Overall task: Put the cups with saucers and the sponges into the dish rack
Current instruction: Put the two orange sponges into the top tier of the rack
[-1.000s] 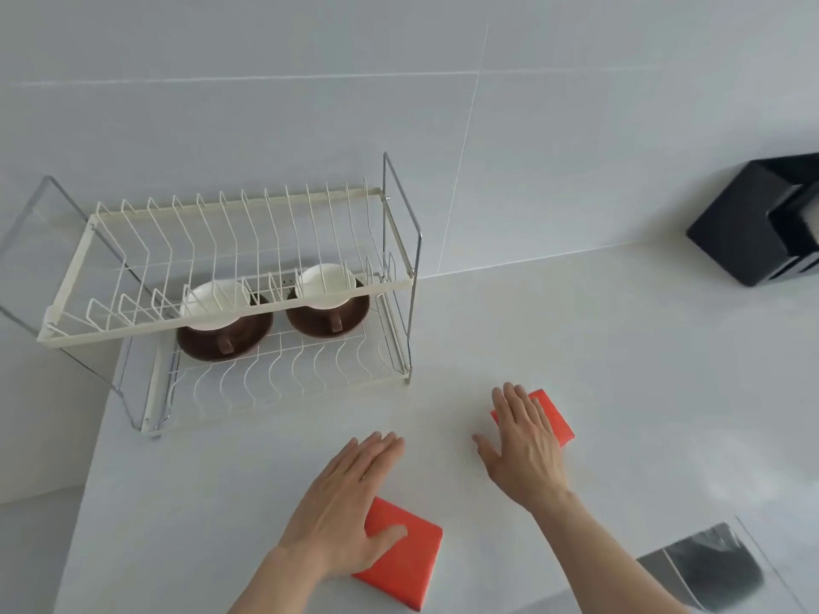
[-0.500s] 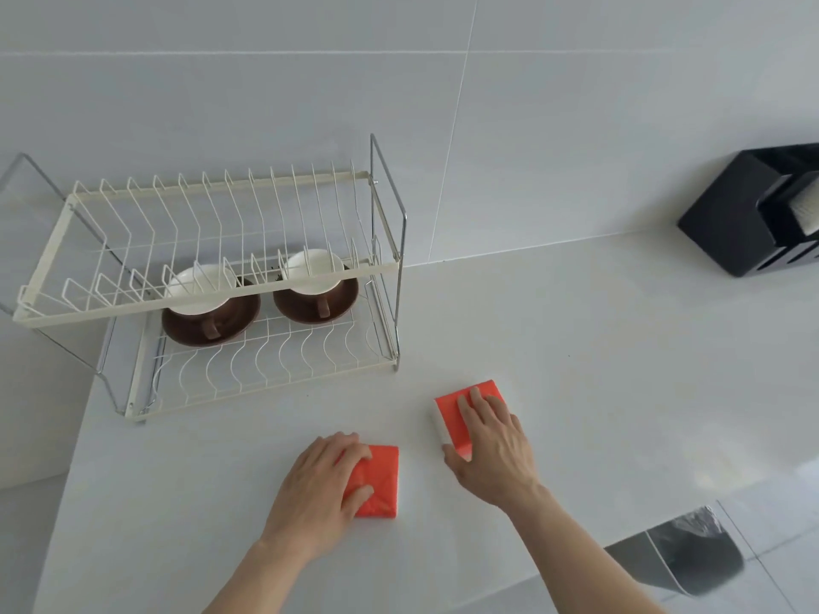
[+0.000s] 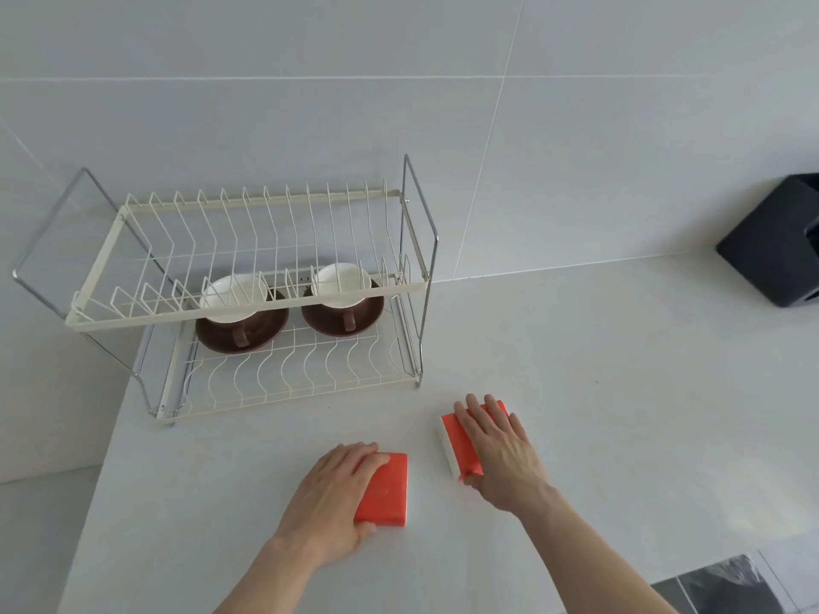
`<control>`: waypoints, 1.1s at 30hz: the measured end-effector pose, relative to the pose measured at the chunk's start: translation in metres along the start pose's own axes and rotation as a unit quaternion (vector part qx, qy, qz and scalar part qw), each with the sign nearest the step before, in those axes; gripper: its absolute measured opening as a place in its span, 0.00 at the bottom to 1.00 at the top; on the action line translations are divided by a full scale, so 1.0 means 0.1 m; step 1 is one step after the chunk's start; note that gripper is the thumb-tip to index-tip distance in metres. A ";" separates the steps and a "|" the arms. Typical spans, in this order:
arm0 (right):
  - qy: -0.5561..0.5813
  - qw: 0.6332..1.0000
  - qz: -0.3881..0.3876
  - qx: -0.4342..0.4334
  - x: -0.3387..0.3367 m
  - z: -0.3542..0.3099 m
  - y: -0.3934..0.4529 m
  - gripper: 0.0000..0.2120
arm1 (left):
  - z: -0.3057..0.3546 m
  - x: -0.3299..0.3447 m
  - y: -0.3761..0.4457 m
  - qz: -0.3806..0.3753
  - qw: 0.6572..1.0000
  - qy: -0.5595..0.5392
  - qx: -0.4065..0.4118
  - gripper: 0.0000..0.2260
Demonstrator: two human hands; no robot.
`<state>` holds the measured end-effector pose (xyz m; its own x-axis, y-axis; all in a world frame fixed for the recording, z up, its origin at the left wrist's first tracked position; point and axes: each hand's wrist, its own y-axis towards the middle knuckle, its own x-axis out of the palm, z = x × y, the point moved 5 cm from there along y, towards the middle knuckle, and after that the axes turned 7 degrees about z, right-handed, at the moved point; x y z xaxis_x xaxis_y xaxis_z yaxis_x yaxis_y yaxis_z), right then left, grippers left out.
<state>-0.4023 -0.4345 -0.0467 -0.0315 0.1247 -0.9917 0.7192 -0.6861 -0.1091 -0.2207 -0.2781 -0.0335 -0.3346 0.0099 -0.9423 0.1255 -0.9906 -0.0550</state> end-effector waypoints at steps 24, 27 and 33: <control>0.104 0.976 0.150 0.122 -1.41 0.30 0.47 0.48 | 0.40 -1.71 0.84 0.144 0.985 -0.033 0.087 0.37; 0.116 0.964 0.194 0.142 -1.90 0.40 0.59 0.48 | 0.55 -2.15 0.98 0.196 0.973 -0.036 0.115 0.37; 0.115 0.941 0.291 0.125 -2.94 0.27 0.91 0.48 | 0.38 -3.10 1.16 0.282 0.953 -0.024 0.109 0.37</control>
<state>-0.3460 -0.5530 0.2335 0.4894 -0.1928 -0.8505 0.3813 -0.8298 0.4075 -0.1377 -0.4008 0.2642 -0.3151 -0.5342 -0.7844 0.1025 -0.8409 0.5314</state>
